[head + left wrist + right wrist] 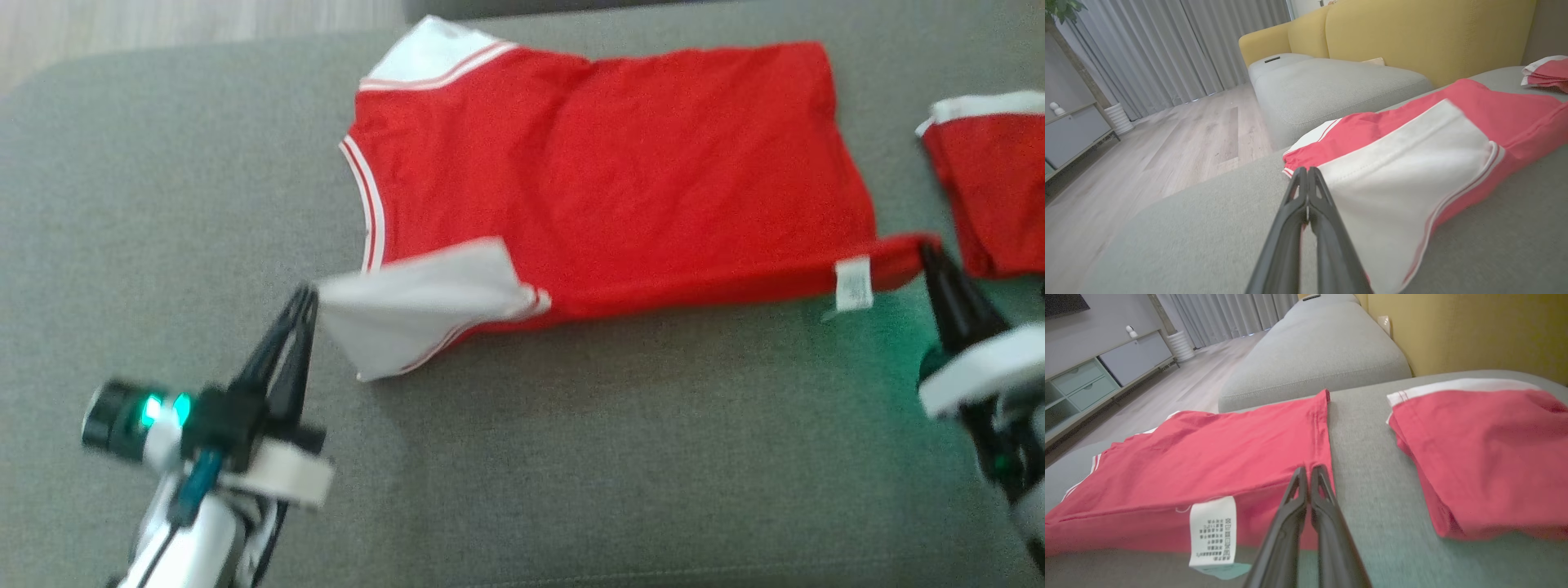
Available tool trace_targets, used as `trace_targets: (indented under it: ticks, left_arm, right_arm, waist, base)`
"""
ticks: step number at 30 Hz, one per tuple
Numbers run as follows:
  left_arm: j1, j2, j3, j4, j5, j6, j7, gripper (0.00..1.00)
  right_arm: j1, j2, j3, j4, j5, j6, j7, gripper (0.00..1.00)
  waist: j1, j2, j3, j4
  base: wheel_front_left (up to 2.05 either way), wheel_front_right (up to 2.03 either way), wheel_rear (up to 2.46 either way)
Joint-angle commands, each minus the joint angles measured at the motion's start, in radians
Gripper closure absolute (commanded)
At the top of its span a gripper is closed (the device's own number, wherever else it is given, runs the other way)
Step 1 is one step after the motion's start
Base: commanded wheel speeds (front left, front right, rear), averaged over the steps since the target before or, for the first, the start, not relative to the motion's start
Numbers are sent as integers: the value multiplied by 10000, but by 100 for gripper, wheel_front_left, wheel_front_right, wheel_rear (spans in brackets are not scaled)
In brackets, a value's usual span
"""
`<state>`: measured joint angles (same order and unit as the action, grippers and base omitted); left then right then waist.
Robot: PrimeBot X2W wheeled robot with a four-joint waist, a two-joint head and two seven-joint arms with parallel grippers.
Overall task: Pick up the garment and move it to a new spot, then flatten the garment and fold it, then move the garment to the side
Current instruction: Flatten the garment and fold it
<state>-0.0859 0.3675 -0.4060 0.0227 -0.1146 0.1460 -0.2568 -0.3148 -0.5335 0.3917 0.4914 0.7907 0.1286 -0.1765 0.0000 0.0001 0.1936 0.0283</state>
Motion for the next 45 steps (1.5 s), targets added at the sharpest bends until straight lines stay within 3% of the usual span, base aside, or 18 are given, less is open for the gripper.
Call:
trace_targets:
  ticks: [1,11,18,19,20,21,22,26,32,37,45]
  left_arm:
    - [-752,89,463,-83,147,-55,-49,100]
    - [-3868,-38,187,1428,865,-742,-49,100]
    - [-5154,140,8,2094,1318,-898,-49,100]
    - [-5267,155,-59,2194,1387,-906,-49,100]
    - [-5377,171,-102,2267,1490,-831,-49,100]
    - [-5448,165,-131,2327,1560,-729,-49,53]
    - [-5474,107,-124,2370,1556,-602,-49,0]
    - [-5150,-86,-1,2366,1273,-282,-49,0]
    - [-2833,-957,923,1843,-645,-56,-49,0]
    - [-962,-2088,1683,1781,-2333,-307,-49,0]
    - [-1057,-2325,1598,2976,-2764,-714,305,0]
  right_arm:
    - [-491,-168,58,-85,-108,21,17,100]
    - [-2737,-13,383,1091,-545,21,68,100]
    - [-3610,116,823,1678,-492,21,-123,100]
    - [-3684,142,898,1759,-463,21,-144,70]
    - [-3750,163,962,1840,-433,21,-170,16]
    - [-3812,177,970,1939,-414,21,-240,0]
    - [-3854,216,943,2035,-382,21,-333,0]
    - [-3807,327,989,2118,-315,21,-546,0]
    - [-3171,473,740,1793,-161,21,-807,0]
    - [-2503,645,390,1269,-210,21,-846,0]
    - [-2160,807,41,937,-476,21,-850,0]
  waist:
    - [0,-1,343,-4]
    - [0,-1,1608,99]
    - [0,-1,2021,79]
    - [0,-1,2051,73]
    - [0,-1,2077,67]
    - [0,-1,2091,60]
    - [0,-1,2088,55]
    - [0,-1,1974,-9]
    - [0,-1,1639,-196]
    - [0,-1,1460,-348]
    - [0,-1,1380,-503]
  base:
    - [0,0,0]
    - [0,0,0]
    - [0,0,0]
    - [0,0,0]
    - [0,0,0]
    - [0,0,0]
    - [0,0,0]
    - [0,0,0]
    - [0,0,0]
    - [0,0,0]
    - [0,0,0]
